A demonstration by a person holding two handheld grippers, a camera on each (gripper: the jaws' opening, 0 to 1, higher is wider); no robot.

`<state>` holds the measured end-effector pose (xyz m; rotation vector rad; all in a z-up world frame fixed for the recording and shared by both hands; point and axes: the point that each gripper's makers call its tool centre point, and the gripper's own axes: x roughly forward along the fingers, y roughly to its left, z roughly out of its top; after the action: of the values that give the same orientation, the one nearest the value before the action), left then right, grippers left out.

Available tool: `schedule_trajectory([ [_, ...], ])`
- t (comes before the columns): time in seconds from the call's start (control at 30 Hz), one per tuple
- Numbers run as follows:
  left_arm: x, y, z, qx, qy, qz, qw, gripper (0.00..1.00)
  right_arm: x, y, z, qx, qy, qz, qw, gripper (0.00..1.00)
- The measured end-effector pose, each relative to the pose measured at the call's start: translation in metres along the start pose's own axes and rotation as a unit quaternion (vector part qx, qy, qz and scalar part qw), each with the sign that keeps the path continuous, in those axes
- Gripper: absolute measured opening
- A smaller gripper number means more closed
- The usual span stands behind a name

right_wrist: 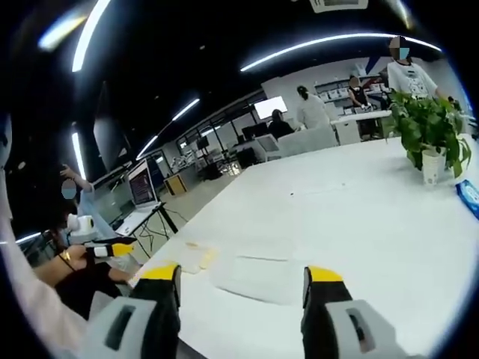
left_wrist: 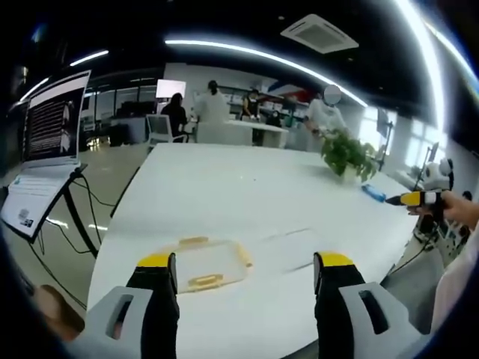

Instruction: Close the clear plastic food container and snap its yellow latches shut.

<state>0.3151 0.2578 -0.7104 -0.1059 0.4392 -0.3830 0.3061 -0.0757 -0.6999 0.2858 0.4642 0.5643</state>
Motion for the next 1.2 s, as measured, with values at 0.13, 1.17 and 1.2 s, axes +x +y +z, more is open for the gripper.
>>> schedule_trajectory([
  [0.13, 0.001, 0.002, -0.001, 0.002, 0.003, 0.001, 1.0000, 0.72, 0.006, 0.001, -0.001, -0.011, 0.010, 0.000, 0.9999, 0.63],
  [1.17, 0.003, 0.029, 0.007, -0.007, -0.015, 0.017, 0.9997, 0.71, 0.064, 0.046, 0.012, -0.071, 0.042, 0.073, 0.9939, 0.60],
  [1.2, 0.003, 0.029, 0.007, -0.008, -0.015, 0.017, 0.9997, 0.71, 0.065, 0.047, 0.012, -0.071, 0.043, 0.073, 0.9939, 0.60],
])
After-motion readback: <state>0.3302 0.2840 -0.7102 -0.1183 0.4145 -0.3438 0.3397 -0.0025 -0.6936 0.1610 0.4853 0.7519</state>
